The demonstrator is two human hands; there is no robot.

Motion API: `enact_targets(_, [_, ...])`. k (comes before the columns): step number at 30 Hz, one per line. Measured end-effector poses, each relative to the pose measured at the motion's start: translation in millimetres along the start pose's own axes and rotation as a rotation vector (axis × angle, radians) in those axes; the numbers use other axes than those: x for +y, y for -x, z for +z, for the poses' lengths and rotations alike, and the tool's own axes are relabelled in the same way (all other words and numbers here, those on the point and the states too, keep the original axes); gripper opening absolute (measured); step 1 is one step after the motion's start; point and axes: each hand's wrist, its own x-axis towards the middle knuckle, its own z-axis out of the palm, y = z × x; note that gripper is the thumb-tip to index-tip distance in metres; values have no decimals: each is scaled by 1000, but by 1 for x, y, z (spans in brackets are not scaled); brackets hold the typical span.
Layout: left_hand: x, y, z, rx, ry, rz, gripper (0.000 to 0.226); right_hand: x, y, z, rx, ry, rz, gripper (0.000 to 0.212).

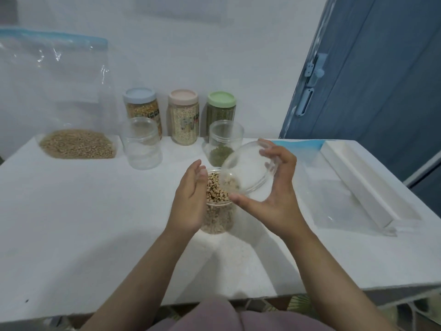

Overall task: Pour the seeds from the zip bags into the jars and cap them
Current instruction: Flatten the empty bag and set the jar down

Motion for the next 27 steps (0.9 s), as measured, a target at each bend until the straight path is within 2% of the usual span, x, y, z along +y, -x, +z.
enact_targets(2, [2,-1,-1,6,67,-18,52,6,-2,12,-58,-165,163,78])
enact_targets(6, [3,-5,-2,29,195,-68,42,25,-3,28,-184,-232,370,79])
enact_targets(9, [0,-6,-5,10,213,-71,47,33,0,35,-249,-221,411,80])
enact_targets(13, [-8,-4,-5,-9,91,-39,41,40,5,39,-261,-234,384,75])
enact_targets(15, [-14,-2,-4,-6,37,-14,43,38,7,41,-229,-298,400,66])
enact_targets(18, [-18,0,-1,-13,-2,25,45,32,7,45,-73,-382,475,45])
enact_targets(25, [-21,-3,-1,-12,-73,63,43,42,6,55,4,-345,574,33])
enact_targets(27, [-22,-3,-2,-14,-89,68,43,43,8,55,4,-310,545,34])
